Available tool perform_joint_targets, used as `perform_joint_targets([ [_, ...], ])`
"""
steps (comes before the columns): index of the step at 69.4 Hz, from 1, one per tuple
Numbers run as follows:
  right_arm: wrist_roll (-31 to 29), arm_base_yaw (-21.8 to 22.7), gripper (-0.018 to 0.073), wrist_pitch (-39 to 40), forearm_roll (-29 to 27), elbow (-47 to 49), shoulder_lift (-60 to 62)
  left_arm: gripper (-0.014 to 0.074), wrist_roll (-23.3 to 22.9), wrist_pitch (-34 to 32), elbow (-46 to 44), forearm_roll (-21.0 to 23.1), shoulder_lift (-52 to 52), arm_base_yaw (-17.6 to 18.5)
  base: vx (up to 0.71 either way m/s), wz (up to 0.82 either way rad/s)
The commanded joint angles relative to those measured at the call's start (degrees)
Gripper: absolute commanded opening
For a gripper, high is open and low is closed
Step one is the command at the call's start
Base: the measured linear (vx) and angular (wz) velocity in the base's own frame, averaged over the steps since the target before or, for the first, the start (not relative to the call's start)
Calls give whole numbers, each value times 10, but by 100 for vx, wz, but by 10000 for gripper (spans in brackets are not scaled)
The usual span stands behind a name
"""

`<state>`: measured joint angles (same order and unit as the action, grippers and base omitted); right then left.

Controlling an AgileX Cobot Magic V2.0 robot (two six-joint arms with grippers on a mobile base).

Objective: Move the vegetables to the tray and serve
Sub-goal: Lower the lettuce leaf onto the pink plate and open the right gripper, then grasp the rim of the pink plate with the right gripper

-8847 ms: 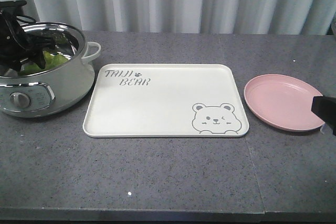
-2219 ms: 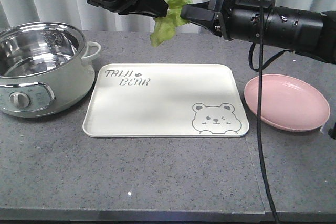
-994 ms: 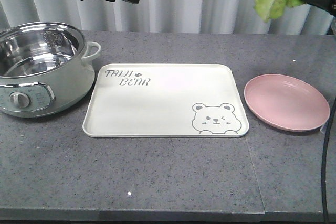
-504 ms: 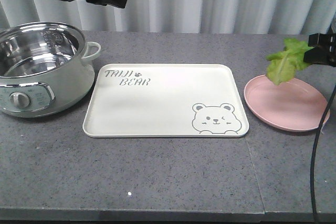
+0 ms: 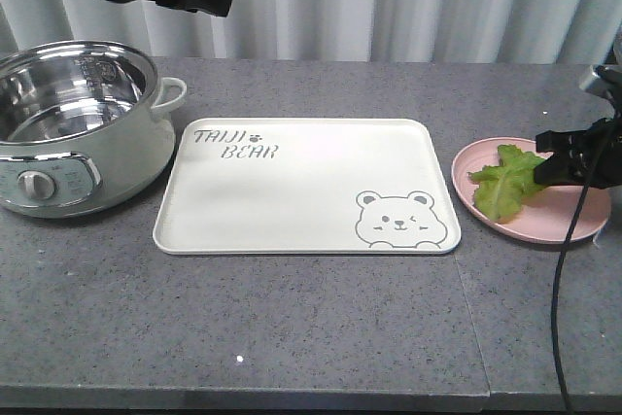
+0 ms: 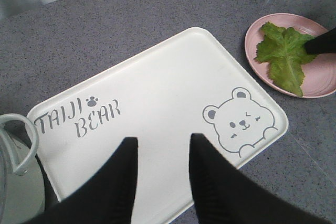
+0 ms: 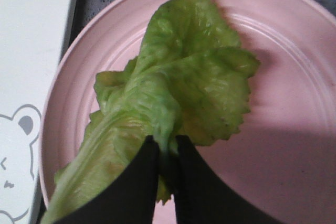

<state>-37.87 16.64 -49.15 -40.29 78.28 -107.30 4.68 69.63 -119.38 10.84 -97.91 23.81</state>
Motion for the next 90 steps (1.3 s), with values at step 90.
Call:
perform_joint_targets([
  [90,269,-6,435,58,285,19,108,230,-4,-13,-18,8,22,4,0,0],
])
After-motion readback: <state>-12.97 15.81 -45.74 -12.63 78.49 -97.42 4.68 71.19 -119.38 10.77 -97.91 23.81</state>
